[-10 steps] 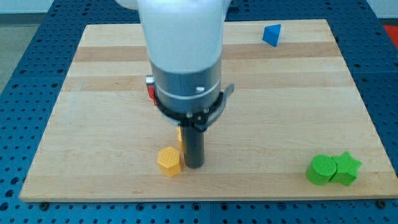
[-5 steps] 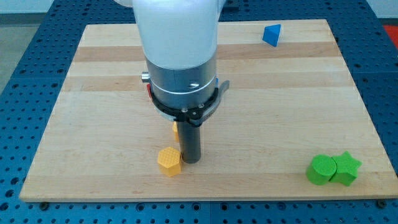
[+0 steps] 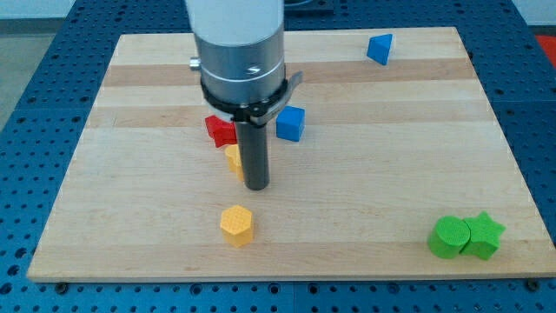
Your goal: Push yellow heart into the red circle
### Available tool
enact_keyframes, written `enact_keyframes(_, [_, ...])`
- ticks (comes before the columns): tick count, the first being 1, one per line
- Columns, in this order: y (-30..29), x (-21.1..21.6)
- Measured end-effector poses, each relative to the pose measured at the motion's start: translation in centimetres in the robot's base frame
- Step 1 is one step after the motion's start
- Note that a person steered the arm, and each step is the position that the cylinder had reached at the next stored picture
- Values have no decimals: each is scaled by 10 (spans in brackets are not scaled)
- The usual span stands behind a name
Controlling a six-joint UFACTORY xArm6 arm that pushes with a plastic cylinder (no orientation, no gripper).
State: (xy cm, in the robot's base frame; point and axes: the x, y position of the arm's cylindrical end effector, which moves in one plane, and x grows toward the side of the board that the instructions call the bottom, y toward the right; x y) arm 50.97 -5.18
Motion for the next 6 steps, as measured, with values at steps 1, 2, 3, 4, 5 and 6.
enact_keyframes(1, [-21,4])
enact_keyframes(2, [-39,4])
enact_keyframes(3, [-40,-13])
enact_keyframes(4, [-32,-28])
enact_keyframes(5, [-31,-22])
enact_keyframes(6, [-28,-11])
